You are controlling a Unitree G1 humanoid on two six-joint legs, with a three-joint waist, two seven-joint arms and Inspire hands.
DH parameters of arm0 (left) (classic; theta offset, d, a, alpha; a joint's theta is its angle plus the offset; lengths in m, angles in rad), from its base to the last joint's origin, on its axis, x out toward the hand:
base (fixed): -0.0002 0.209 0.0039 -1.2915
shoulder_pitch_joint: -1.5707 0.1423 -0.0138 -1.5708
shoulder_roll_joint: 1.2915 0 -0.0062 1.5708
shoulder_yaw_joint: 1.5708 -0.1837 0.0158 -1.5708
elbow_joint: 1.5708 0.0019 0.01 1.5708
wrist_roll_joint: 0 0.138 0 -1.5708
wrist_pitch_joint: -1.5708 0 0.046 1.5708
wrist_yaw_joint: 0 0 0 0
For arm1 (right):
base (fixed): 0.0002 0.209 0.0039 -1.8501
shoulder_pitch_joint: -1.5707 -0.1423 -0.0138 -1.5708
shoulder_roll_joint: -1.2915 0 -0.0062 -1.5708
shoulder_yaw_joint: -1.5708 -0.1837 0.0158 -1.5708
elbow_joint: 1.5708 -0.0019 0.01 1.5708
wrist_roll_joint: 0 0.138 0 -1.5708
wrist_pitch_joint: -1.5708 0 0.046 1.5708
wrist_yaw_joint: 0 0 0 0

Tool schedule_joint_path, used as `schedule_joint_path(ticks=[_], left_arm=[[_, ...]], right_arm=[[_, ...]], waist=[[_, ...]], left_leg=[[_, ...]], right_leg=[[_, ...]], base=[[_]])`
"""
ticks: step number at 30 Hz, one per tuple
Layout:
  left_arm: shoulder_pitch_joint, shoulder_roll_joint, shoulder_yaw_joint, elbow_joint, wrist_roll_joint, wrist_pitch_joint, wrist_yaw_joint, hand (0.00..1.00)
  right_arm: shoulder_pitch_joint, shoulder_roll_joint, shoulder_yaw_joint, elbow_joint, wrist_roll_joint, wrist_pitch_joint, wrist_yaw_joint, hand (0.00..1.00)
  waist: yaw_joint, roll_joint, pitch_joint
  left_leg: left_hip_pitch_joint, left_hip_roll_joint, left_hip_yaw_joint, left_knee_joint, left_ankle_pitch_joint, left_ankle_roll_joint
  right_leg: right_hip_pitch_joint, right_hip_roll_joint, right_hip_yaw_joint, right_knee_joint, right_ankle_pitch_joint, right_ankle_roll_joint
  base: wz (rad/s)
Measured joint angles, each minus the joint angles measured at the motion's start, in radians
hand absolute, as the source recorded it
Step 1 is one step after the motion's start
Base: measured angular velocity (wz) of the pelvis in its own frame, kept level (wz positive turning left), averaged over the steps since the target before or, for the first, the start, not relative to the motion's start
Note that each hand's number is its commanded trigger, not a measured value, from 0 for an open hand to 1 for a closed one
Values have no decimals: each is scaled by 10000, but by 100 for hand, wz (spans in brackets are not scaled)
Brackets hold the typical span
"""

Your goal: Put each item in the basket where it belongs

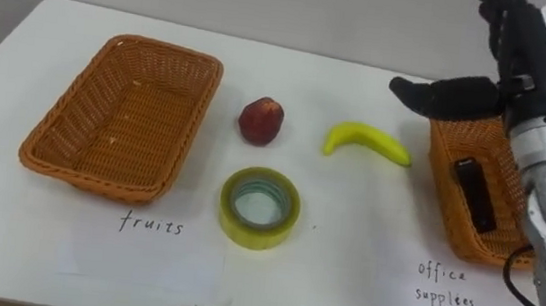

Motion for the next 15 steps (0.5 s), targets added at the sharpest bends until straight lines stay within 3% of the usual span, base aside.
schedule_joint_path(ticks=[15], left_arm=[[-197,-38,-459,-19,-8,1,47,0]], right_arm=[[0,252,777,470,-29,25,320,0]], waist=[[319,-144,44]], left_leg=[[-202,-53,-268,-28,24,41]], right_leg=[[-58,-76,-361,-26,1,6]], base=[[5]])
